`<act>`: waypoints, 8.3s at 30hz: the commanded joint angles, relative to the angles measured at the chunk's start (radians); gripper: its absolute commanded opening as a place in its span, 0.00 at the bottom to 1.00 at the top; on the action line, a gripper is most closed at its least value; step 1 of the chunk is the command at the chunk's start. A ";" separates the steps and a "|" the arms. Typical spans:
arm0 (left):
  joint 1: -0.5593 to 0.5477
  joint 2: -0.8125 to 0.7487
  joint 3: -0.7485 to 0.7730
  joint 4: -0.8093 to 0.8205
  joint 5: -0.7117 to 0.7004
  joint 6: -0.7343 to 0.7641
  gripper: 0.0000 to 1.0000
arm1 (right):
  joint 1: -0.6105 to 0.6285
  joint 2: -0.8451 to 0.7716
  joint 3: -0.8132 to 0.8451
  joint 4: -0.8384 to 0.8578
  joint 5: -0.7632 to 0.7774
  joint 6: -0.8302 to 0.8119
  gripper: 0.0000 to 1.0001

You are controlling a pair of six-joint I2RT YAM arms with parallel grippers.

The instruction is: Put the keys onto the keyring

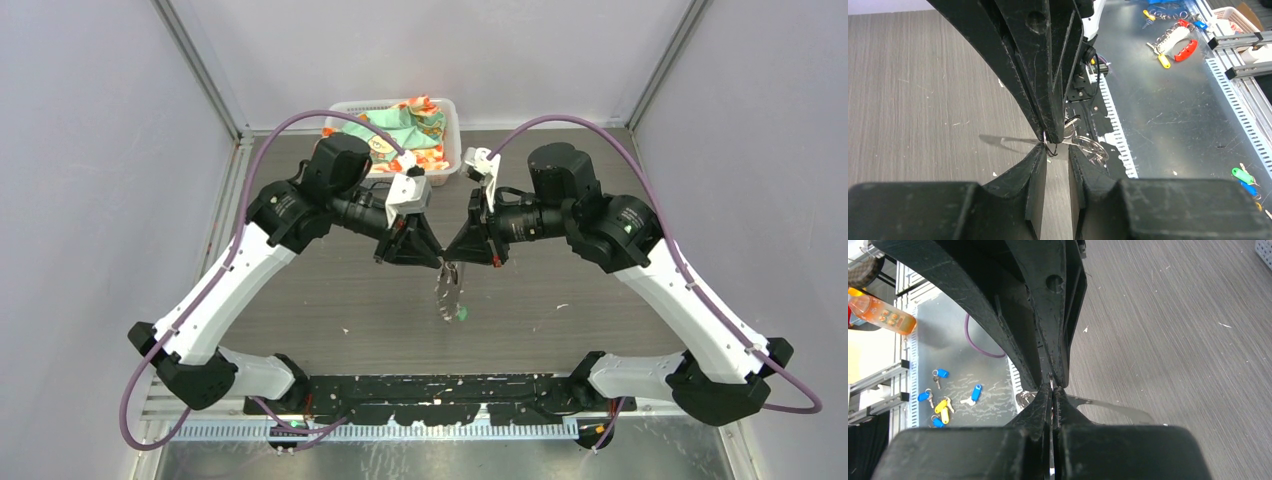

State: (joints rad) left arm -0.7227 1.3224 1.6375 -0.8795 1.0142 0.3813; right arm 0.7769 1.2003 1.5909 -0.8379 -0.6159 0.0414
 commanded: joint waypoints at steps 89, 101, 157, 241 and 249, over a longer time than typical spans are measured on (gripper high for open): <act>0.095 -0.163 -0.257 0.682 -0.010 -0.519 0.00 | -0.008 -0.336 -0.451 0.611 0.284 0.491 0.14; 0.095 -0.166 -0.251 0.694 -0.009 -0.522 0.00 | -0.013 -0.315 -0.447 0.576 0.243 0.486 0.10; 0.094 -0.109 -0.176 0.430 0.126 -0.393 0.39 | -0.031 -0.143 -0.133 0.213 0.052 0.155 0.01; 0.082 -0.058 -0.187 0.713 0.026 -0.679 0.00 | -0.053 -0.271 -0.171 0.250 0.240 0.261 0.43; 0.076 -0.094 -0.201 0.889 -0.153 -0.753 0.00 | -0.053 -0.322 -0.262 0.382 0.354 0.343 0.52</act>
State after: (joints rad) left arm -0.6395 1.2758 1.4147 -0.2100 0.9081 -0.2810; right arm 0.7288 0.8516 1.3418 -0.5705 -0.3489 0.3275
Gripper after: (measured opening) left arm 0.009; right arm 0.516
